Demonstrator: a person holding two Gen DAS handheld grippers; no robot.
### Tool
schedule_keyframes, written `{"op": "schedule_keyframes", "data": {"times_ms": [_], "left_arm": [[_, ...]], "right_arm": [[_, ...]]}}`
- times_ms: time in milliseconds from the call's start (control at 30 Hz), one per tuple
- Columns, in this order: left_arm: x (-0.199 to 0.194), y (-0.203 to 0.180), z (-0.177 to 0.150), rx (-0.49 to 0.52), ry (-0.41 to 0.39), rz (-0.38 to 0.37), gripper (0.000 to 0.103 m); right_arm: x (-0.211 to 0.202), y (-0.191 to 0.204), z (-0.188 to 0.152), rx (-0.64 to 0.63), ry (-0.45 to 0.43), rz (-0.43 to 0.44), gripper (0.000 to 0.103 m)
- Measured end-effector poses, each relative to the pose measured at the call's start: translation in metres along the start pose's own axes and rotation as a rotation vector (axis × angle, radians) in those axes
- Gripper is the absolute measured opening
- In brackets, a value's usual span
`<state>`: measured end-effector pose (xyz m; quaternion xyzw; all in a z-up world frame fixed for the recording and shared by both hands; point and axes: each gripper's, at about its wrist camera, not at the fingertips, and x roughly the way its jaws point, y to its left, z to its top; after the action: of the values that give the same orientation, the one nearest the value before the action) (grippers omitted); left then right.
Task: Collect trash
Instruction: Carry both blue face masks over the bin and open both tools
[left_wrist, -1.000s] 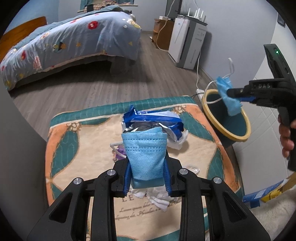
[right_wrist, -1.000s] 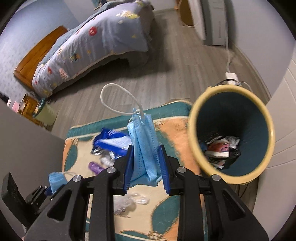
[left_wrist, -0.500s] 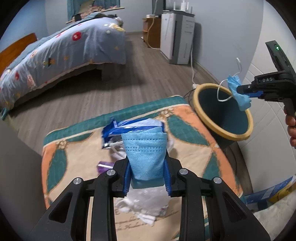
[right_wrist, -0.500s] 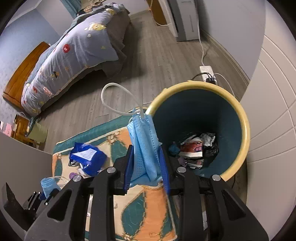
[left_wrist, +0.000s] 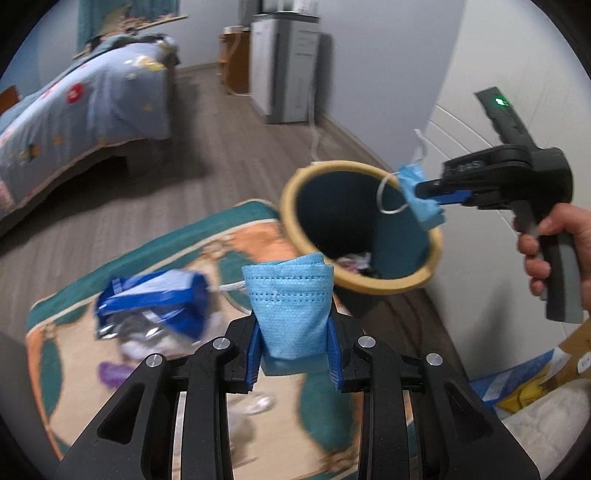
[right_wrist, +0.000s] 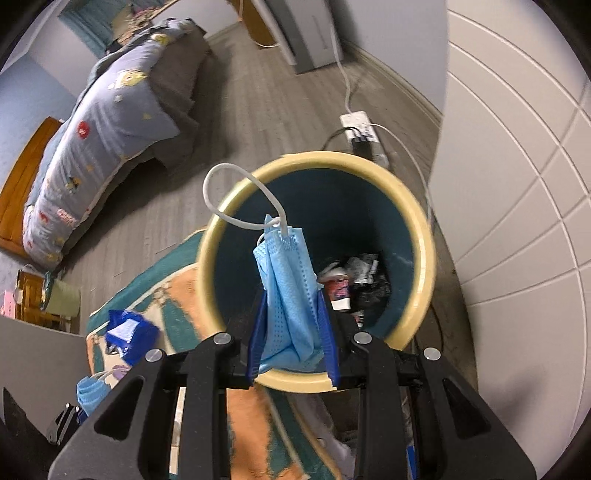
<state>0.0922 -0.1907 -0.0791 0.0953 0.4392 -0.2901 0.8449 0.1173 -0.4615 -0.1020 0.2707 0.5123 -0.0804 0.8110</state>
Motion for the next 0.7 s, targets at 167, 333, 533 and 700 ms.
{"op": "schedule_keyframes", "data": {"times_ms": [167,333,533,700], "left_arm": [[0.026,-0.031,0.017,0.07,0.031,-0.064,0.03],[0.052,-0.058,0.033,0.16,0.061,-0.106,0.03],[0.087,-0.066,0.05,0.158,0.096,-0.151,0.03],[0.114,-0.066,0.065,0.171,0.099,-0.109,0.032]], "right_arm": [[0.009,-0.016,0.001,0.018,0.01,-0.02,0.027],[0.021,-0.032,0.005,0.024,0.008,-0.068,0.027],[0.033,-0.05,0.008,0.083,0.02,-0.072,0.027],[0.033,-0.046,0.013,0.089,-0.007,-0.063,0.027]]}}
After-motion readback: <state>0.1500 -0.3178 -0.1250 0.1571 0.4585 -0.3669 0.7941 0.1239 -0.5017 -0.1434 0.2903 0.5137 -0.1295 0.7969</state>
